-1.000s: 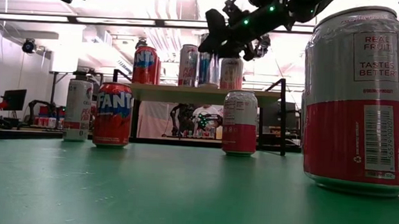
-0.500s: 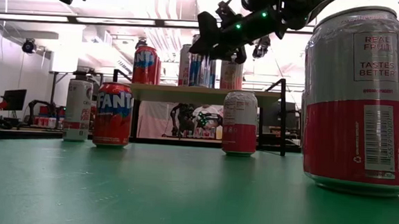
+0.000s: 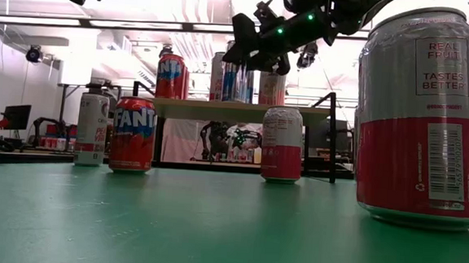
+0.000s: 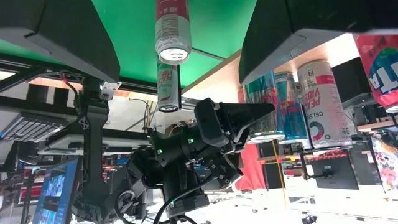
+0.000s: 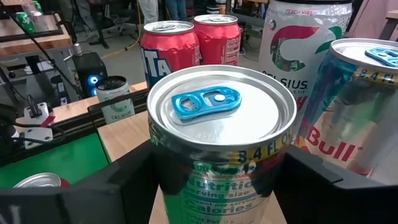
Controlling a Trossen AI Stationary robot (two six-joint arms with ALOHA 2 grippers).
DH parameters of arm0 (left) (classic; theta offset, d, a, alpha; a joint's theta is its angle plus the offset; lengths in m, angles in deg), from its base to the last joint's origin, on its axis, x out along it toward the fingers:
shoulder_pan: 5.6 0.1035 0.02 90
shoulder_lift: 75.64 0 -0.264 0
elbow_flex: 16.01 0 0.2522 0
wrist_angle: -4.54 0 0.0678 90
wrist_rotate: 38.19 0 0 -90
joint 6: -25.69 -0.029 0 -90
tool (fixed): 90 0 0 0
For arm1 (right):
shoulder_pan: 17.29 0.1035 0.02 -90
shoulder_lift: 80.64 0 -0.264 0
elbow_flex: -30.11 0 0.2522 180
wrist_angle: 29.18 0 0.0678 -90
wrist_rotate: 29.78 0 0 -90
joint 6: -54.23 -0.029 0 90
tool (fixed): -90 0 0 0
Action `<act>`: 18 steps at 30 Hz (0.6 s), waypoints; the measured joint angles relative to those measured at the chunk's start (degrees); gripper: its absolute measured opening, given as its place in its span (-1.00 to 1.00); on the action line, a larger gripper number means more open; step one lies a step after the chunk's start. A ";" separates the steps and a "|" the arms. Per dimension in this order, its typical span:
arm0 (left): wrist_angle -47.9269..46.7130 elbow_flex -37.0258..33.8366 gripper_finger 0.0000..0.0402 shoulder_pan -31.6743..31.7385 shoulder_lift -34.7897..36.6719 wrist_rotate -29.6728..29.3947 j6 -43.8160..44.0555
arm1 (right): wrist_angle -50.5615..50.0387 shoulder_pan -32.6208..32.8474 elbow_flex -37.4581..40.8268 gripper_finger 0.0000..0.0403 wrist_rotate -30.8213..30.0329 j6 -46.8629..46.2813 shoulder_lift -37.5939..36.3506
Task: Place canned beverage on shelf
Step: Put the right blue soda can on the shelf aligned with other blue soda cans
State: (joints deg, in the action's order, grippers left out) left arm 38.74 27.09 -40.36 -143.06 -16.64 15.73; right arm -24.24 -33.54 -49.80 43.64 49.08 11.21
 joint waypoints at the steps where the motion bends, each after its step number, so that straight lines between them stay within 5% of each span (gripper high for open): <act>1: -0.01 0.00 0.57 0.00 0.00 0.00 0.00 | 0.00 0.00 0.00 0.29 0.00 0.00 0.00; 18: -0.04 0.00 0.56 0.00 0.00 0.00 -0.22 | -0.67 -0.02 -0.33 0.60 -0.07 -0.27 -0.99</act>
State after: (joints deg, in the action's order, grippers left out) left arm 38.70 27.09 -40.36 -143.06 -16.64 15.51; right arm -24.91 -33.56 -50.13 43.57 48.81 10.22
